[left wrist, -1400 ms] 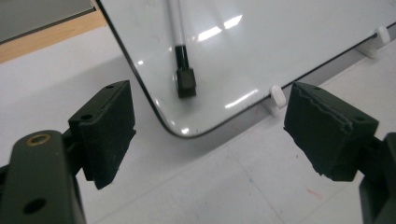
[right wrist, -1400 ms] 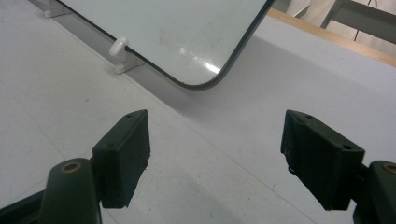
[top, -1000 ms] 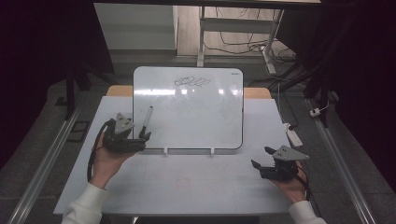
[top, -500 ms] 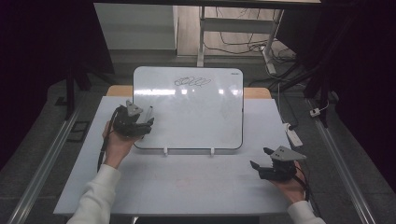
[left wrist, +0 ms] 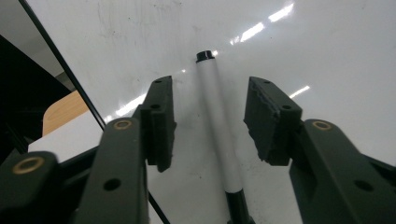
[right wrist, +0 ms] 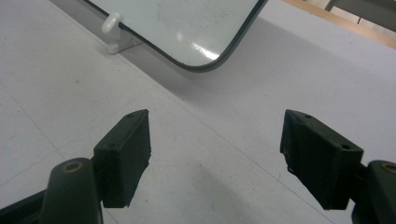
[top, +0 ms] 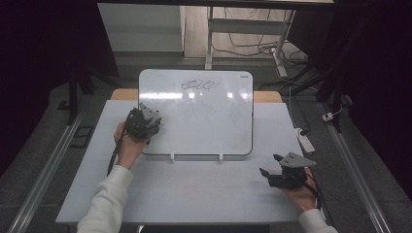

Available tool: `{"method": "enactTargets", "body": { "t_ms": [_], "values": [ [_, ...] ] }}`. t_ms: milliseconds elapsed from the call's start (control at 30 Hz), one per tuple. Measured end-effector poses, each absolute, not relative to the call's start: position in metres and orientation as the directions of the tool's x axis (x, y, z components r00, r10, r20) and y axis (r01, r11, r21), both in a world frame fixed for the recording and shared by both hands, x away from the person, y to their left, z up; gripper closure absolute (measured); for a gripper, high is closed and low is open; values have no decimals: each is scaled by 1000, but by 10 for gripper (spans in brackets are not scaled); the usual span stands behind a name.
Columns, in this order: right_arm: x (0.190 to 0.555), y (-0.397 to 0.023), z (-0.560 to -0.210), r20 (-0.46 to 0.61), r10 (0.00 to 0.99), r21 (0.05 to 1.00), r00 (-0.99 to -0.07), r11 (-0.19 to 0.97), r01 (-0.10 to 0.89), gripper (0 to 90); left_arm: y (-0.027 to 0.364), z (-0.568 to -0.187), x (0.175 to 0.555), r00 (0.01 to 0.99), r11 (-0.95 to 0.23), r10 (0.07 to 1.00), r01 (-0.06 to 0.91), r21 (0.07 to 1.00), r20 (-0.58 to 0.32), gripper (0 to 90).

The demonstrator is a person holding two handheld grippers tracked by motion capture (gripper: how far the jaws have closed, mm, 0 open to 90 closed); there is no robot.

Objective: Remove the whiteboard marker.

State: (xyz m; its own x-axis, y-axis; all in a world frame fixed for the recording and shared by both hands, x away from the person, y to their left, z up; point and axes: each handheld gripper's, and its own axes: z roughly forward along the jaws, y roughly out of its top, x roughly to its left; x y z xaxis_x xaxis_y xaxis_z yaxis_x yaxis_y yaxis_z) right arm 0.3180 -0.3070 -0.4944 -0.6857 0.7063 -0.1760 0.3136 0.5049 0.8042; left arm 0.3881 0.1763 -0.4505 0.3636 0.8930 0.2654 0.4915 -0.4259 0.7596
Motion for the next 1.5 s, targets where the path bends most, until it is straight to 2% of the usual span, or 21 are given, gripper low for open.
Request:
{"method": "enactTargets", "body": {
  "t_ms": [367,467,733,1067,1167,1267,1500],
  "values": [
    [319,-307,-495,-184,709,798,-681,512,318,246,170,-453,391,359,-449,884,479,754,298,680],
    [319,-307,-495,-186,710,796,-679,514,320,247,169,-453,391,356,-454,883,474,755,307,753],
    [319,-307,-495,-190,713,796,-674,514,320,248,166,-455,391,366,-438,887,469,767,282,813],
    [318,-307,-495,-193,717,798,-670,512,317,251,168,-448,384,378,-435,884,450,780,275,819],
    [318,-307,-494,-191,718,802,-669,507,314,257,173,-439,376,386,-405,890,421,812,244,819],
    [317,-307,-494,-196,719,808,-667,504,306,257,181,-427,367,431,-319,892,387,865,137,819],
    [317,-308,-495,-187,721,821,-667,488,297,257,180,-419,358,495,-272,867,355,895,67,819]
  ]
}}
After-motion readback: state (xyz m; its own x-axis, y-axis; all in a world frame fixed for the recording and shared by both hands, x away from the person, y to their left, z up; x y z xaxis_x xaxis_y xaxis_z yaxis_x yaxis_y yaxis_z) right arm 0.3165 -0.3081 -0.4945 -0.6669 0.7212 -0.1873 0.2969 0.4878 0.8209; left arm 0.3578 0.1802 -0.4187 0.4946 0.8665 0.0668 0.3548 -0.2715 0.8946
